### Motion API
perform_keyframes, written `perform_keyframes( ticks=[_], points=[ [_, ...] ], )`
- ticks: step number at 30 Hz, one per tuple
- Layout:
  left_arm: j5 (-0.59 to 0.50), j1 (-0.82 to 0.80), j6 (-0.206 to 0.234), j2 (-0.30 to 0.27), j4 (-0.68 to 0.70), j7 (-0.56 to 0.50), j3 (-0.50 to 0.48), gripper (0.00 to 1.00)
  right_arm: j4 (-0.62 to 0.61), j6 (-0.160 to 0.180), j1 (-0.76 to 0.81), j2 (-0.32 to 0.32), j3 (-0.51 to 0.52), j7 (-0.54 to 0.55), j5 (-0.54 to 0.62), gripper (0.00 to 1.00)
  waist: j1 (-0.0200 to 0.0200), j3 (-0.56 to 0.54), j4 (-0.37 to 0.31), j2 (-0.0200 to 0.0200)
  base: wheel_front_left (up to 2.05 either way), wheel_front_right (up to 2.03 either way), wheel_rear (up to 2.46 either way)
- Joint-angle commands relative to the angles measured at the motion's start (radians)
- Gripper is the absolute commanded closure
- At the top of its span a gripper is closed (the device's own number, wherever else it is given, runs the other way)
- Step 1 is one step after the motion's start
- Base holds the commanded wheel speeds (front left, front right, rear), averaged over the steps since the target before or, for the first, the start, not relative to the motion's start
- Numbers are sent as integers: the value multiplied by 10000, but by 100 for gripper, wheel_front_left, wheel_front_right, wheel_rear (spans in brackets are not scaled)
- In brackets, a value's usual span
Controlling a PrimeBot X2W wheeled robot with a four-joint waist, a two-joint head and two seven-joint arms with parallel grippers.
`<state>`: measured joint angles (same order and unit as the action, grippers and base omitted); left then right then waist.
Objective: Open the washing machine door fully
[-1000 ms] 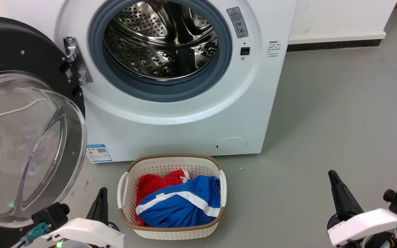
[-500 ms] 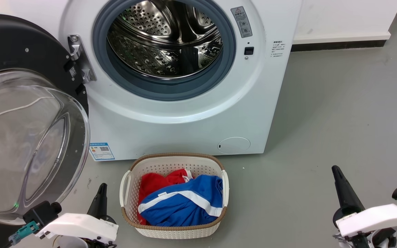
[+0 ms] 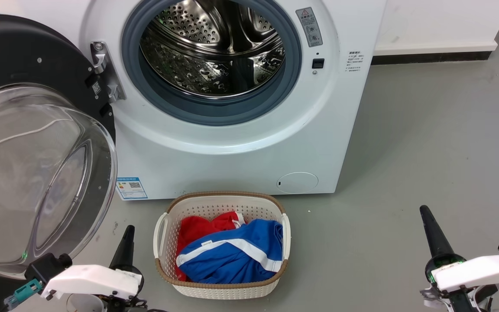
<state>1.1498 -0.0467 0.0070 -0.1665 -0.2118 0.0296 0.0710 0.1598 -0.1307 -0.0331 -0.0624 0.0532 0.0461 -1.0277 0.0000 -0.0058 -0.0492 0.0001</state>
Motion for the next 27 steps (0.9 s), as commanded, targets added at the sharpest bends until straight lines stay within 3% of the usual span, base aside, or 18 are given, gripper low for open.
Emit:
perform_keyframes(
  ticks=[1, 27],
  points=[
    [220, -252, -105, 24, 63, -52, -135, 100, -41, 0, -240, -32, 38, 24, -304, 100, 0, 2, 10, -1, 0, 0, 0],
    [2383, -465, -736, 536, -126, -687, -922, 100, 392, 0, -526, 7, 266, 309, -3004, 100, 0, 38, 208, -1, 0, 0, 0]
  ],
)
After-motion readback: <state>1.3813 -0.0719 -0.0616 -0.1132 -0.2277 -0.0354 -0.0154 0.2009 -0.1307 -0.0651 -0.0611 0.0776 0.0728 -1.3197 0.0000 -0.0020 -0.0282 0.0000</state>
